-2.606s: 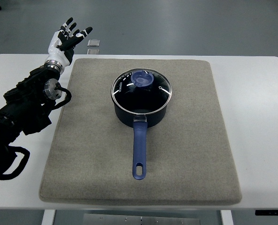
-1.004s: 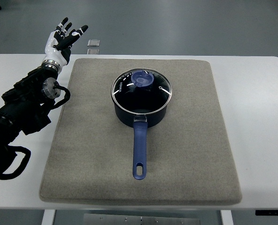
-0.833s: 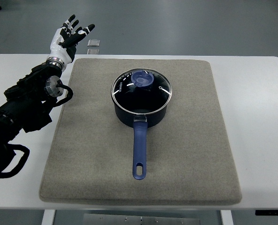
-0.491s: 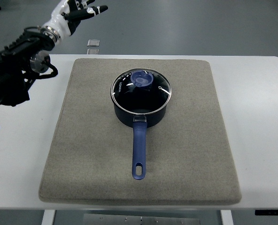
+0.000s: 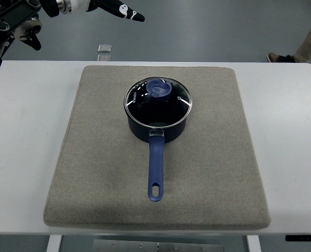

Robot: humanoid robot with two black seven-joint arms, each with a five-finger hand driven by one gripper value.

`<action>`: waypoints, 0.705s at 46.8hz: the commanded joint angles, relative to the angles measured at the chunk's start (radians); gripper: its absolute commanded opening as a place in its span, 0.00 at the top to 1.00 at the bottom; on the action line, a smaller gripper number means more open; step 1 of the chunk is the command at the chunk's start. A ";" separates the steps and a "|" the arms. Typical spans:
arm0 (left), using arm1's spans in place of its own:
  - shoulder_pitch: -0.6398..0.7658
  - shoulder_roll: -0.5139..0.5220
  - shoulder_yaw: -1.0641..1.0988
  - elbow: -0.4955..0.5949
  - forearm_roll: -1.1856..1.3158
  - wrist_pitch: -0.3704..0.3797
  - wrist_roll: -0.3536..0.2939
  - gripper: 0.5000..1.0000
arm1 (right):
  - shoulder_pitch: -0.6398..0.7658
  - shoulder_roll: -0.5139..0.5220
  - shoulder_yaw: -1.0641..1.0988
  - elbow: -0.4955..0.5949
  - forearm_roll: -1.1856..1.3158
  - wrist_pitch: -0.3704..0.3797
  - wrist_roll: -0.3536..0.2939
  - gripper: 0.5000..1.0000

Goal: Open pot lid and place left with left hand
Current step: 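Swing the left hand over the pot toward the blue lid knob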

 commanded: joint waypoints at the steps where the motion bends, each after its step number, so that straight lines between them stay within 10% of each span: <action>1: -0.024 0.037 -0.008 -0.086 0.131 -0.002 -0.003 0.03 | 0.000 0.000 0.000 0.001 0.000 0.000 -0.001 0.17; 13: -0.077 0.120 -0.013 -0.344 0.427 -0.003 -0.038 0.03 | 0.000 0.000 0.000 0.000 0.000 0.000 0.000 0.17; 33: -0.081 0.131 -0.005 -0.456 0.701 -0.088 -0.158 0.03 | 0.000 0.000 0.000 0.000 0.000 0.000 0.000 0.17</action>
